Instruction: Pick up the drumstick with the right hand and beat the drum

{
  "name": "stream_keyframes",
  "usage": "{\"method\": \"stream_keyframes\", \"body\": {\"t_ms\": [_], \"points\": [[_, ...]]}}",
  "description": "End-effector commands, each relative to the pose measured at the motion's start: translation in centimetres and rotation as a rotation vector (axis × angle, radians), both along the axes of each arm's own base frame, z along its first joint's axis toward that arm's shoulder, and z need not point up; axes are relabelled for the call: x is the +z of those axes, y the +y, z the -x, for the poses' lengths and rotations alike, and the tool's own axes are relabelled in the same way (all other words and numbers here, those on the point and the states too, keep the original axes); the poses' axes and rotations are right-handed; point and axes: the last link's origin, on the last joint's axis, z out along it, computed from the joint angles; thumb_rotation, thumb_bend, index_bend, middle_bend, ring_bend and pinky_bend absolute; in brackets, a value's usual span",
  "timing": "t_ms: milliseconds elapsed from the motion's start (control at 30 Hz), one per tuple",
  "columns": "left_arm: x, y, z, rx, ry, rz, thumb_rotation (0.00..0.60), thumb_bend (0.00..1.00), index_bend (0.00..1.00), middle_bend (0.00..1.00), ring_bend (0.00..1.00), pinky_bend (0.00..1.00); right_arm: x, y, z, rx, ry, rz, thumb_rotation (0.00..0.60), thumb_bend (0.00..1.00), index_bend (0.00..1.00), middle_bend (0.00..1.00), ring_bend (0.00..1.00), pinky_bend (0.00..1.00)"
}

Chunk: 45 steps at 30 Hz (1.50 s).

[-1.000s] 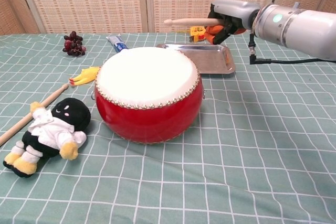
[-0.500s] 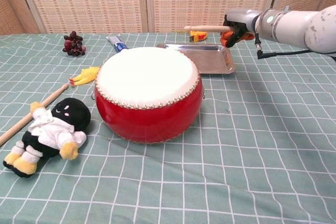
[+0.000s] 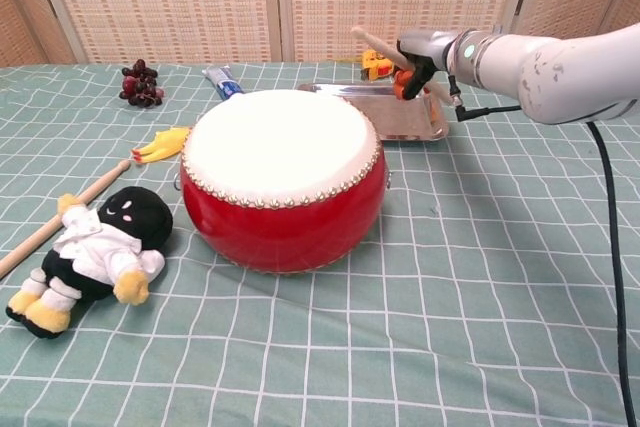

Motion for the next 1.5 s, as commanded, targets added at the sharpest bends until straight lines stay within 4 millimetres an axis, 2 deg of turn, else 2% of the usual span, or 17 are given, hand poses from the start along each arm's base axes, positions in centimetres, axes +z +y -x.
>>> {"method": "stream_keyframes", "body": {"t_ms": [33, 133, 333, 433, 733, 900, 1033, 1200, 1300, 1500], "points": [[0.0, 0.0, 0.0, 0.0, 0.001, 0.002, 0.6, 0.23, 0.03, 0.0, 0.02, 0.02, -0.3, -0.1, -0.4, 0.007, 0.012, -0.001, 0.6, 0.53, 0.31, 0.29, 0.2, 0.29], [0.0, -0.1, 0.0, -0.001, -0.001, 0.004, 0.6, 0.23, 0.04, 0.0, 0.02, 0.02, -0.4, -0.1, -0.5, 0.012, 0.026, 0.012, 0.6, 0.44, 0.23, 0.24, 0.15, 0.26], [0.0, -0.1, 0.0, -0.004, -0.003, 0.003, 0.6, 0.23, 0.04, 0.0, 0.02, 0.02, -0.5, -0.4, -0.6, -0.001, 0.039, 0.022, 0.6, 0.15, 0.03, 0.13, 0.04, 0.16], [-0.1, -0.1, 0.0, -0.005, -0.005, 0.006, 0.6, 0.23, 0.04, 0.0, 0.02, 0.02, -0.6, -0.4, -0.7, -0.007, 0.037, 0.025, 0.6, 0.07, 0.0, 0.1, 0.01, 0.14], [-0.1, -0.1, 0.1, -0.007, -0.006, 0.005, 0.6, 0.23, 0.04, 0.0, 0.02, 0.02, -0.7, -0.3, -1.0, 0.011, 0.04, 0.034, 0.6, 0.05, 0.0, 0.09, 0.01, 0.14], [0.1, -0.2, 0.1, -0.01, -0.008, 0.001, 0.6, 0.23, 0.04, 0.0, 0.02, 0.02, 0.3, -0.2, -1.4, 0.063, 0.017, 0.057, 0.6, 0.05, 0.01, 0.09, 0.02, 0.15], [0.1, -0.1, 0.1, -0.017, -0.009, 0.0, 0.6, 0.23, 0.04, 0.0, 0.02, 0.02, 1.7, 0.6, -0.6, 0.134, 0.023, 0.065, 0.6, 0.07, 0.08, 0.09, 0.07, 0.21], [0.2, 0.0, 0.0, -0.027, -0.012, -0.004, 0.6, 0.23, 0.04, 0.0, 0.02, 0.02, 4.9, 3.6, 1.6, 0.222, 0.028, 0.06, 0.6, 0.23, 0.21, 0.13, 0.14, 0.26], [0.2, 0.3, -0.3, -0.039, -0.014, -0.006, 0.6, 0.23, 0.04, 0.0, 0.02, 0.02, 7.3, 6.4, 3.2, 0.242, 0.037, 0.051, 0.6, 0.29, 0.23, 0.14, 0.15, 0.27], [0.1, 1.0, -1.0, -0.066, -0.02, -0.001, 0.6, 0.23, 0.04, 0.0, 0.02, 0.02, 11.9, 13.0, 7.4, 0.219, 0.066, 0.082, 0.6, 0.32, 0.23, 0.14, 0.15, 0.27]]}}
